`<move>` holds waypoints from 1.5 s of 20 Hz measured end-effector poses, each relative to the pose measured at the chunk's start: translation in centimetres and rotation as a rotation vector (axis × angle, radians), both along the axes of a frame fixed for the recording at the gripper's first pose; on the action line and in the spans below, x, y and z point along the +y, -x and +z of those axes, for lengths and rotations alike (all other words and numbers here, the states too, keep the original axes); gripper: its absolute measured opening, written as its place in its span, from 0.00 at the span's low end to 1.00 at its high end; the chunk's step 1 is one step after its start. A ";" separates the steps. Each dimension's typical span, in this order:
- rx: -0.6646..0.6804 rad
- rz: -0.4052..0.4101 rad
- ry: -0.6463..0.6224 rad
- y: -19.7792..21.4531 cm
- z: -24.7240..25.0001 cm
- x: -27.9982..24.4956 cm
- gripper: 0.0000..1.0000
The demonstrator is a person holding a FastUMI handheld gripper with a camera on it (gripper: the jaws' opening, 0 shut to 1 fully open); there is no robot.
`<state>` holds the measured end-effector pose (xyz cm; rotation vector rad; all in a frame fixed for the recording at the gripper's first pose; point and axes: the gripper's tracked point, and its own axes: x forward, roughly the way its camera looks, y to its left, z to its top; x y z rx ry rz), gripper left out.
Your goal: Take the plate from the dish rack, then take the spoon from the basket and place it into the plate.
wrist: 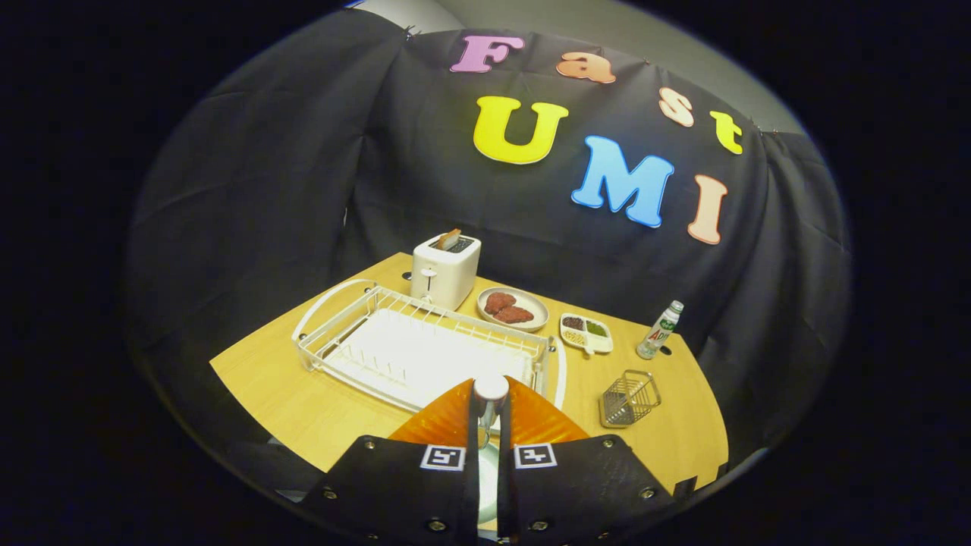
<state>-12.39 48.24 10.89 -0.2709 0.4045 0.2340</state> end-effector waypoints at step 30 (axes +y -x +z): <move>0.107 -0.129 -0.183 -2.1 -5.6 -5.1 0.42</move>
